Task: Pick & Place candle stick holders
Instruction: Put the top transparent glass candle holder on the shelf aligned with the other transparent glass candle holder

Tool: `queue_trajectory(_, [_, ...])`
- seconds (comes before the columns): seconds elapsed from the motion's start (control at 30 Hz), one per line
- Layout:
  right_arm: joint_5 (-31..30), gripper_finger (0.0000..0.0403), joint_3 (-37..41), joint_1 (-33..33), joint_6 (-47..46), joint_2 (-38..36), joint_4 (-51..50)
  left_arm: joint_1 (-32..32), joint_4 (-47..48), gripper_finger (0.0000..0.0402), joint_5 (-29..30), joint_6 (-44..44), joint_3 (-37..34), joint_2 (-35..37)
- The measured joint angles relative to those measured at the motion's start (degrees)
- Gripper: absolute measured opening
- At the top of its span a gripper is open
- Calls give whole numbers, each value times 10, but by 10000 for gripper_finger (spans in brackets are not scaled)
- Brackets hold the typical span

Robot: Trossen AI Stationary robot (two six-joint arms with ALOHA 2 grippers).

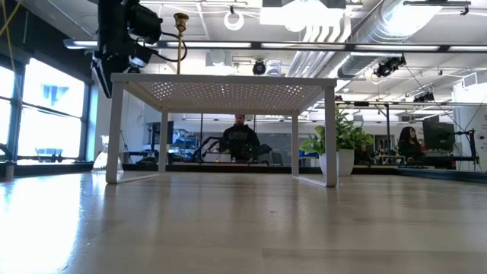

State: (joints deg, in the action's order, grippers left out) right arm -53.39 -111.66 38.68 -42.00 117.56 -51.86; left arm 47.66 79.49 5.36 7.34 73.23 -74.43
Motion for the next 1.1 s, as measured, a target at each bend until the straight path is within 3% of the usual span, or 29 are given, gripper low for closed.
queue_trajectory(0.17, [0,181,0,0,-2,0,0,6,-7,172,1,2,0,-1])
queue_trajectory(0.53, [5,181,0,0,-5,0,-1,107,-47,172,-51,33,-53,-2])
queue_trajectory(1.1, [4,181,0,0,-9,0,-4,108,-98,172,-44,24,-87,-41])
